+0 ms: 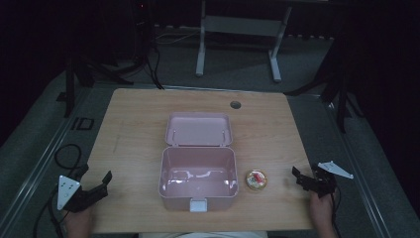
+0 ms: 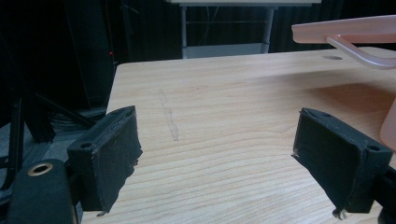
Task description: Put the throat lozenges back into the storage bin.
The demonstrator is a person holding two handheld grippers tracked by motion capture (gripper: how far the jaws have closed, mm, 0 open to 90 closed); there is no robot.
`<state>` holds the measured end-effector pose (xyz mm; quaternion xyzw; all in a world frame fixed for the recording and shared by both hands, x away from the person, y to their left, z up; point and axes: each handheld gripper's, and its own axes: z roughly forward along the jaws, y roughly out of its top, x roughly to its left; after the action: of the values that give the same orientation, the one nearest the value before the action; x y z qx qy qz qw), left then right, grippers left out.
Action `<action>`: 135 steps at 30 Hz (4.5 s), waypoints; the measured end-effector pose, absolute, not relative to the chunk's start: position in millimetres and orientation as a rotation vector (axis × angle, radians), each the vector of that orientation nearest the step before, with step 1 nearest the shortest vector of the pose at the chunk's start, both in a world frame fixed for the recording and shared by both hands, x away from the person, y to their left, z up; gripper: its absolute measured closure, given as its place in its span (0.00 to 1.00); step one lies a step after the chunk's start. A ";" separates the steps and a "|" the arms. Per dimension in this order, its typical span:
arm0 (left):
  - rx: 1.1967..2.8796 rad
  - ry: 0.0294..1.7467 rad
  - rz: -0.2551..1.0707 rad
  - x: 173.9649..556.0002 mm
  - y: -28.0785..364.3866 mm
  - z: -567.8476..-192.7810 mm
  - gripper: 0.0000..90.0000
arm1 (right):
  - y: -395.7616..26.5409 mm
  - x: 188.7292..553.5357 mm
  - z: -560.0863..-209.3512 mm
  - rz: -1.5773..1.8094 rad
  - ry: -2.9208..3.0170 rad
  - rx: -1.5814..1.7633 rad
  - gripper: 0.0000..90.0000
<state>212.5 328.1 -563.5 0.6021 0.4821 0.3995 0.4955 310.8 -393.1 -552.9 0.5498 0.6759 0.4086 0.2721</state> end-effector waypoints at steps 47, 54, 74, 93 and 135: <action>1.480 1.123 0.924 213.0 328.3 -563.5 0.17 | -331.8 323.3 -494.5 0.018 2.969 0.741 0.15; 1.480 1.124 0.920 213.0 328.2 -563.5 0.17 | -323.1 325.3 -482.5 -0.118 3.016 0.732 0.15; 1.475 1.117 0.910 212.8 329.0 -563.6 0.17 | -259.6 341.7 -458.8 -0.027 3.108 0.560 0.15; 1.470 1.110 0.900 212.5 329.7 -563.8 0.17 | -200.2 362.1 -459.7 0.036 3.153 0.367 0.15; 1.477 1.105 0.896 212.9 329.3 -563.7 0.17 | -193.7 363.9 -455.0 -0.081 3.180 0.328 0.22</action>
<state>212.9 329.3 -563.7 0.6157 0.4608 0.3734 0.5187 363.9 -193.7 -455.0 0.1025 0.9940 -0.0253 -0.0282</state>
